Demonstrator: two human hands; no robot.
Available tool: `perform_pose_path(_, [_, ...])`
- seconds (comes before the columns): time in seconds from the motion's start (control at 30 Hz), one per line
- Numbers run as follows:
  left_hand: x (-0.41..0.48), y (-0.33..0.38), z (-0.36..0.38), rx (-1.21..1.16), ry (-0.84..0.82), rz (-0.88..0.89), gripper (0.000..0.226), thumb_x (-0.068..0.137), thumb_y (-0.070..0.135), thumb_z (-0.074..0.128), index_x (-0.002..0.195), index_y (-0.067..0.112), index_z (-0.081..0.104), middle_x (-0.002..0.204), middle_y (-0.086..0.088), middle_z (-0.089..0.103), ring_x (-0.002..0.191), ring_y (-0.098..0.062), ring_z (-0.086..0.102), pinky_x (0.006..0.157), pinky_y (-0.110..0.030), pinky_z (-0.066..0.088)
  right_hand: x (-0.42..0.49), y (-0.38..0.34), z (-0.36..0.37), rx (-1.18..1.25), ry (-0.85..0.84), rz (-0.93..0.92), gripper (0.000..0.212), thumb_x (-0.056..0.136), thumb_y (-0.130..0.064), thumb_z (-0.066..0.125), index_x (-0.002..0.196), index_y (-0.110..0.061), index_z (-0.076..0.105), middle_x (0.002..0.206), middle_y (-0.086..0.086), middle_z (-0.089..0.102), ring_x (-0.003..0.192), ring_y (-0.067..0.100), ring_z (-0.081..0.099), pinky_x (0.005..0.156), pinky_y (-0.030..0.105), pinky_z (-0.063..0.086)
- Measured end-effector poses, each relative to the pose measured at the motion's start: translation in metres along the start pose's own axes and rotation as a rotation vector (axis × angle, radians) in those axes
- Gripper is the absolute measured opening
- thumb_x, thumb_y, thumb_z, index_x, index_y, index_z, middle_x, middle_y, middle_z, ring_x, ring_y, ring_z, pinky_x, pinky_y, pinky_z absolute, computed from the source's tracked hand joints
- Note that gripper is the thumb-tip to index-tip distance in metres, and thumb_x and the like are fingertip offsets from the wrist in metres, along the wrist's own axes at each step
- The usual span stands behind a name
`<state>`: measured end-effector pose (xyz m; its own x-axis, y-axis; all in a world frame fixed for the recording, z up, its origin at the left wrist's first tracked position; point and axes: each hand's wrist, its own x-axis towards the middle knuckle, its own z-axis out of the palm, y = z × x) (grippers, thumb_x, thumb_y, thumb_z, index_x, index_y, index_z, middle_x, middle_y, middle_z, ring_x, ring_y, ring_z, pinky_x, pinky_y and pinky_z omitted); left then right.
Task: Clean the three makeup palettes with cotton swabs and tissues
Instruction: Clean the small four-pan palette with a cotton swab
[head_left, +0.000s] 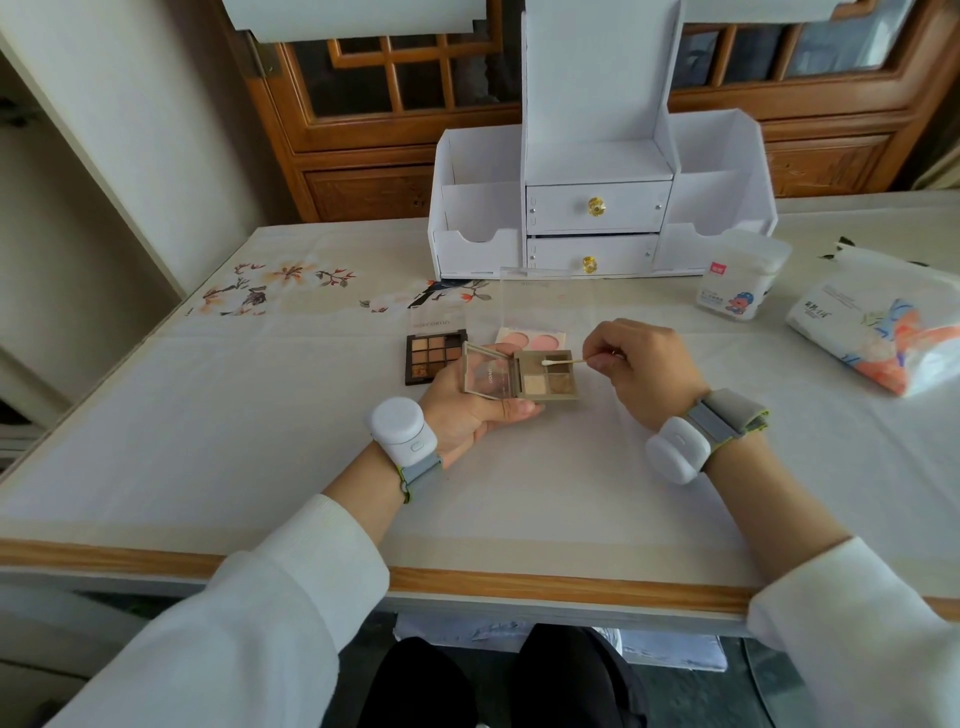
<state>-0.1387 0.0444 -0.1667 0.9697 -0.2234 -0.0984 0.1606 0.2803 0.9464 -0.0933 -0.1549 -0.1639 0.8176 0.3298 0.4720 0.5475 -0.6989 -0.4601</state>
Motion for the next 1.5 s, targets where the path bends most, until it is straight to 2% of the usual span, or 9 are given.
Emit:
perform_pose_path(0.23, [-0.001,0.0,0.001,0.009,0.023,0.009,0.055,0.075,-0.026,0.055,0.119,0.007,0.053,0.116,-0.016,0.061,0.099,-0.022,0.064,0.083,-0.033,0.057,-0.001,-0.002,-0.004,0.026,-0.043,-0.003,0.011,0.078,0.005,0.06,0.079,-0.005,0.065,0.073,0.006,0.062,0.065,0.019,0.049,0.06,0.022,0.034])
perform_pose_path(0.43, [0.001,-0.002,-0.002,0.022,0.048,0.02,0.063,0.075,-0.026,0.054,0.133,-0.004,0.044,0.124,-0.023,0.056,0.107,-0.03,0.058,0.086,-0.034,0.055,-0.003,-0.007,-0.008,0.043,-0.109,0.012,0.011,0.079,0.004,0.059,0.079,-0.005,0.065,0.073,0.003,0.06,0.064,0.019,0.049,0.062,0.024,0.036])
perform_pose_path(0.63, [0.0,-0.001,-0.001,-0.021,0.055,0.022,0.051,0.075,-0.026,0.054,0.114,0.007,0.055,0.111,-0.017,0.062,0.101,-0.027,0.061,0.084,-0.034,0.056,-0.003,-0.012,-0.012,0.044,-0.175,0.034,0.012,0.082,0.002,0.057,0.082,-0.007,0.065,0.073,0.0,0.056,0.065,0.016,0.047,0.059,0.015,0.034])
perform_pose_path(0.7, [0.0,-0.001,-0.001,-0.024,0.05,0.022,0.05,0.075,-0.026,0.054,0.11,0.01,0.057,0.11,-0.015,0.063,0.101,-0.026,0.061,0.085,-0.034,0.056,-0.004,-0.012,-0.012,0.048,-0.164,0.038,0.012,0.081,0.003,0.057,0.082,-0.007,0.065,0.072,0.0,0.055,0.064,0.016,0.046,0.057,0.007,0.031])
perform_pose_path(0.8, [-0.001,-0.001,0.0,-0.006,0.046,0.017,0.052,0.074,-0.026,0.055,0.112,0.01,0.056,0.118,-0.019,0.06,0.103,-0.027,0.06,0.086,-0.035,0.055,-0.002,-0.01,-0.01,0.047,-0.136,0.037,0.011,0.082,0.003,0.057,0.084,-0.005,0.065,0.075,0.002,0.059,0.067,0.017,0.048,0.057,0.016,0.032])
perform_pose_path(0.9, [-0.002,-0.001,0.001,0.033,0.024,0.016,0.055,0.074,-0.025,0.057,0.115,0.011,0.054,0.128,-0.018,0.057,0.107,-0.027,0.06,0.09,-0.037,0.053,-0.002,-0.008,-0.009,0.034,-0.108,0.026,0.011,0.082,0.003,0.057,0.084,-0.005,0.065,0.077,0.002,0.06,0.068,0.017,0.049,0.057,0.008,0.031])
perform_pose_path(1.07, [-0.004,-0.001,0.0,0.045,-0.008,0.009,0.056,0.073,-0.026,0.057,0.113,0.013,0.054,0.113,-0.012,0.063,0.099,-0.022,0.065,0.087,-0.035,0.055,-0.001,-0.005,-0.007,0.013,-0.052,0.016,0.01,0.083,0.002,0.057,0.083,-0.005,0.064,0.079,0.008,0.063,0.069,0.021,0.05,0.062,0.026,0.036])
perform_pose_path(1.23, [-0.004,-0.001,-0.001,0.045,-0.023,-0.003,0.06,0.073,-0.027,0.056,0.121,0.01,0.05,0.117,-0.013,0.06,0.101,-0.023,0.063,0.085,-0.035,0.056,0.0,-0.004,-0.006,0.001,-0.021,0.013,0.009,0.083,0.002,0.057,0.082,-0.005,0.063,0.075,0.005,0.059,0.066,0.019,0.047,0.058,0.019,0.028])
perform_pose_path(1.5, [-0.002,0.0,-0.001,-0.036,-0.003,-0.004,0.06,0.078,-0.027,0.05,0.131,0.001,0.045,0.114,-0.016,0.061,0.099,-0.023,0.062,0.079,-0.031,0.058,0.001,0.004,-0.007,0.016,0.065,0.079,0.009,0.08,0.005,0.055,0.08,-0.002,0.061,0.073,0.011,0.059,0.066,0.023,0.047,0.058,0.025,0.029])
